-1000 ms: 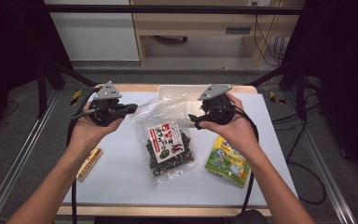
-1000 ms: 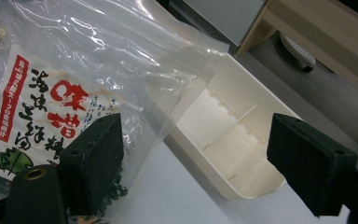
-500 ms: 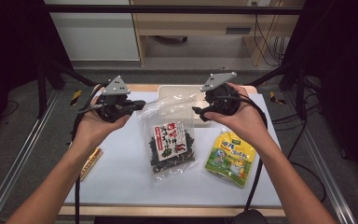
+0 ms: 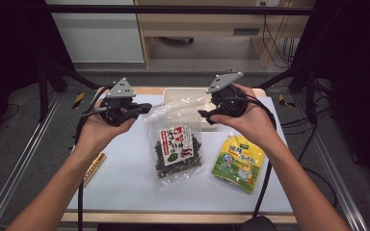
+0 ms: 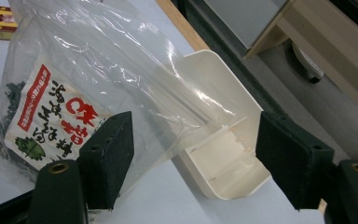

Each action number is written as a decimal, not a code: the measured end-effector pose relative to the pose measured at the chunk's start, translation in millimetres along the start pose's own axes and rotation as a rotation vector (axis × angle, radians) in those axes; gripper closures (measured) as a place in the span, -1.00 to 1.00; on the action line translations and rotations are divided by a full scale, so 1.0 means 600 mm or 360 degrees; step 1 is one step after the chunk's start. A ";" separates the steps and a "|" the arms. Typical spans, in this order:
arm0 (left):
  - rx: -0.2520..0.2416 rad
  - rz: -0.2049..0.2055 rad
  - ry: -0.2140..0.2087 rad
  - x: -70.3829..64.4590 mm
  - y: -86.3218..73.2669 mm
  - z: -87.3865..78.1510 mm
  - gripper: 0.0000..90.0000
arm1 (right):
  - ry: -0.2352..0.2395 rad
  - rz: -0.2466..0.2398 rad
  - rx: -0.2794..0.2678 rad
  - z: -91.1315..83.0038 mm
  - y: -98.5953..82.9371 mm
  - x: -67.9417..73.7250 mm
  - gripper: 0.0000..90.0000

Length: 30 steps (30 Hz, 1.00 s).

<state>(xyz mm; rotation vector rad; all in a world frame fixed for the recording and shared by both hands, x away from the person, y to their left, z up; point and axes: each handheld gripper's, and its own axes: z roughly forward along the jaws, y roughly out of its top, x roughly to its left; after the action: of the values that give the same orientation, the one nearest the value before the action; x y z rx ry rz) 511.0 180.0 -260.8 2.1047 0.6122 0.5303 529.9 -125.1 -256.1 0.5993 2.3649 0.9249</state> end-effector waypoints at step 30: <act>-0.0001 0.0052 -0.0028 -0.014 0.019 0.000 1.00 | 0.0068 -0.0130 0.0015 0.013 0.016 -0.005 -0.50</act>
<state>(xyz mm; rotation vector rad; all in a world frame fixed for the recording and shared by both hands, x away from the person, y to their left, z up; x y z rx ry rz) 506.9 169.5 -252.7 2.1194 0.5685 0.5298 538.8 -116.5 -253.0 0.4874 2.4141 0.8991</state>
